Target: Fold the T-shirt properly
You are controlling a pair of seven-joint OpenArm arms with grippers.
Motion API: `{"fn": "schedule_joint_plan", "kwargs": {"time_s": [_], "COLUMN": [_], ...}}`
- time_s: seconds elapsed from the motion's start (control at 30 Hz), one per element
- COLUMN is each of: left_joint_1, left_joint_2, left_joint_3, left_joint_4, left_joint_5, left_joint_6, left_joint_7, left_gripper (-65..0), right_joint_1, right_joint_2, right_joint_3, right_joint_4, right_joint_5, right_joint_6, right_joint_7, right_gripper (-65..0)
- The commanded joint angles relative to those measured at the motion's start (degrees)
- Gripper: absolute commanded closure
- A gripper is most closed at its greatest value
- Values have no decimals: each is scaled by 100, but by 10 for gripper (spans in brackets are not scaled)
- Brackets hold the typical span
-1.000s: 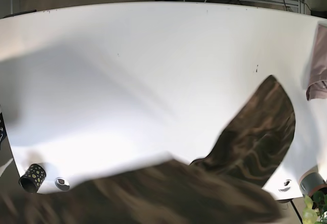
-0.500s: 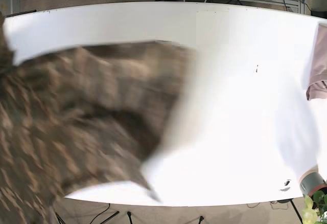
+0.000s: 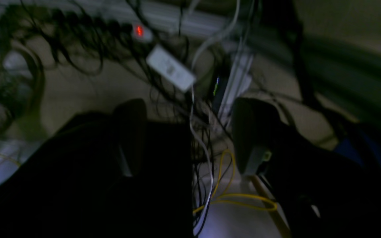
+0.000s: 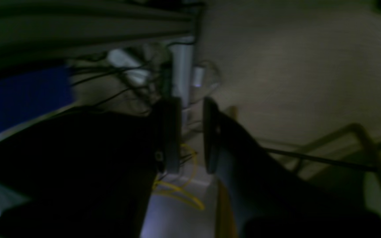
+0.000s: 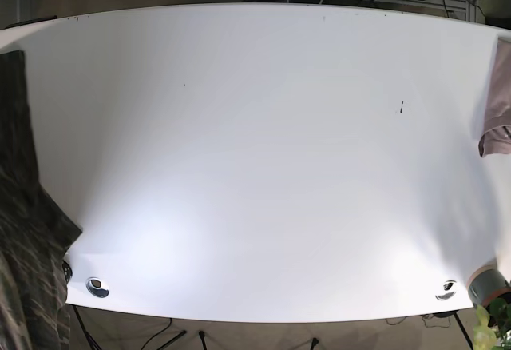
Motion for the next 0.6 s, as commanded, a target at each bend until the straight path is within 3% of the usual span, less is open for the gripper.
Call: {"fn": "schedule_joint_plan", "kwargs": {"time_s": [0.0, 0.13, 0.57], "left_joint_1": [-111, -401, -726], "left_joint_2": [-80, -97, -106], "left_joint_3": [-7, -7, 2], "left_joint_4": [-418, -1095, -1447], "left_joint_5": [11, 11, 11], "left_joint_6": [31, 31, 22], "left_joint_7": [-198, -558, -576], "left_gripper": [-375, -375, -375], "right_joint_1": [70, 325, 870], "right_joint_2": [69, -19, -89], "right_joint_3": [15, 15, 15], "right_joint_4": [-147, -341, -807], "right_joint_5": [21, 21, 39], "right_joint_6": [45, 45, 89], "right_joint_7": [68, 68, 59], "right_gripper": [-106, -106, -108]}}
